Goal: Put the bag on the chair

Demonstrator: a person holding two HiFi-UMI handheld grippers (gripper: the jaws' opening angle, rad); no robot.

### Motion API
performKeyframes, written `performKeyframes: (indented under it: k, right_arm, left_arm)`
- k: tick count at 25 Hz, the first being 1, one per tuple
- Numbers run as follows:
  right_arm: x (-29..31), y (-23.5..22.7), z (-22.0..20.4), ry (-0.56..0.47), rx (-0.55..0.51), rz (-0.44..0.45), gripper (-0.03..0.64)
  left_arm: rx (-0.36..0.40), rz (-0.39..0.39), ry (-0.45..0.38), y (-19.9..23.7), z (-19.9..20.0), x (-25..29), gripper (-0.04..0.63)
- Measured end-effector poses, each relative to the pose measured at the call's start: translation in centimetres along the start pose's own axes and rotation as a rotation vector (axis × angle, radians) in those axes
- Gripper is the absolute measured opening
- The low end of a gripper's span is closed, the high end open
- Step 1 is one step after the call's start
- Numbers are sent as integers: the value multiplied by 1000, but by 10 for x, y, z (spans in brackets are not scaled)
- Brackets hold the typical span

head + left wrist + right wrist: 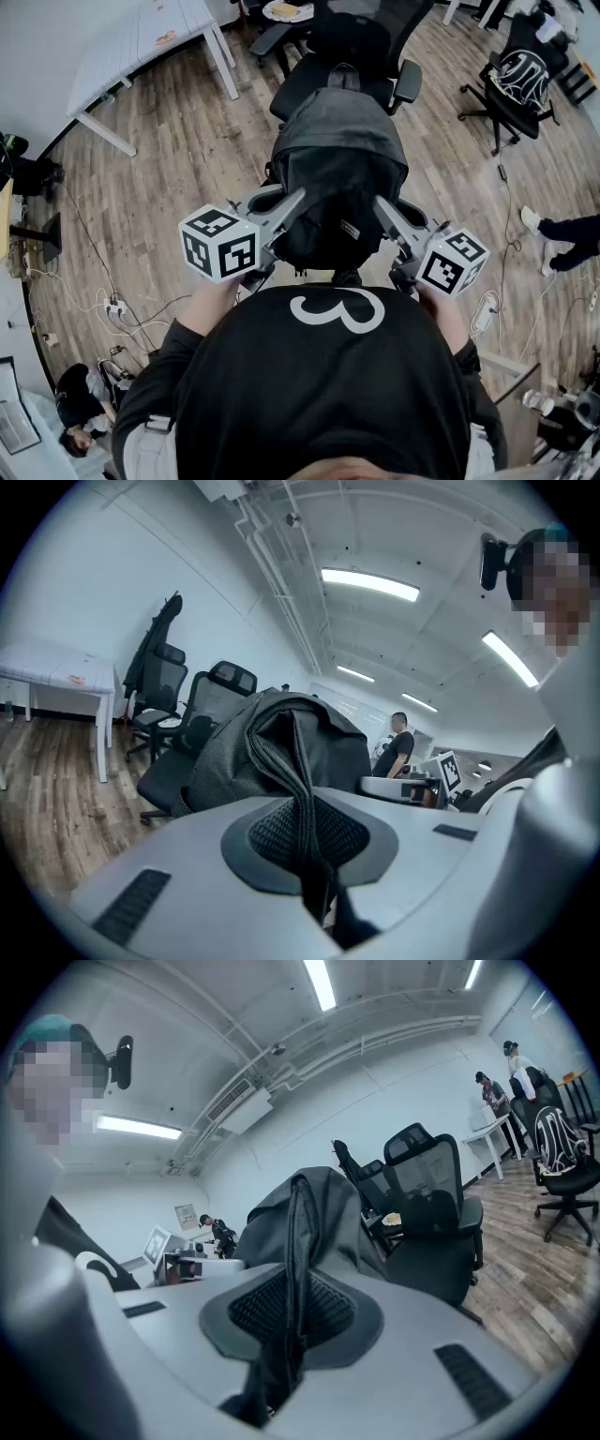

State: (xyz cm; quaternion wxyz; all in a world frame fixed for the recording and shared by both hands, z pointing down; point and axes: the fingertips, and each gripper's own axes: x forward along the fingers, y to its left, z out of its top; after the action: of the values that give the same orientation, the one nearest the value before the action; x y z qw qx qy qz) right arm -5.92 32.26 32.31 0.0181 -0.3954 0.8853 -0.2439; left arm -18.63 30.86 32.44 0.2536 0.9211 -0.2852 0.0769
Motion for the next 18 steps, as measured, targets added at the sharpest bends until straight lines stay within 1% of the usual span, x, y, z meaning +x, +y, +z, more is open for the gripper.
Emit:
performKeyframes:
  k: [8,18]
  right_arm:
    - [-2,0,-1,6,-16,11,61]
    - [10,-53,19,27,11,14,61]
  left_arm:
    - [-11,3,2,0,-2,1,31]
    - [-35,24,25,17,15,53,31]
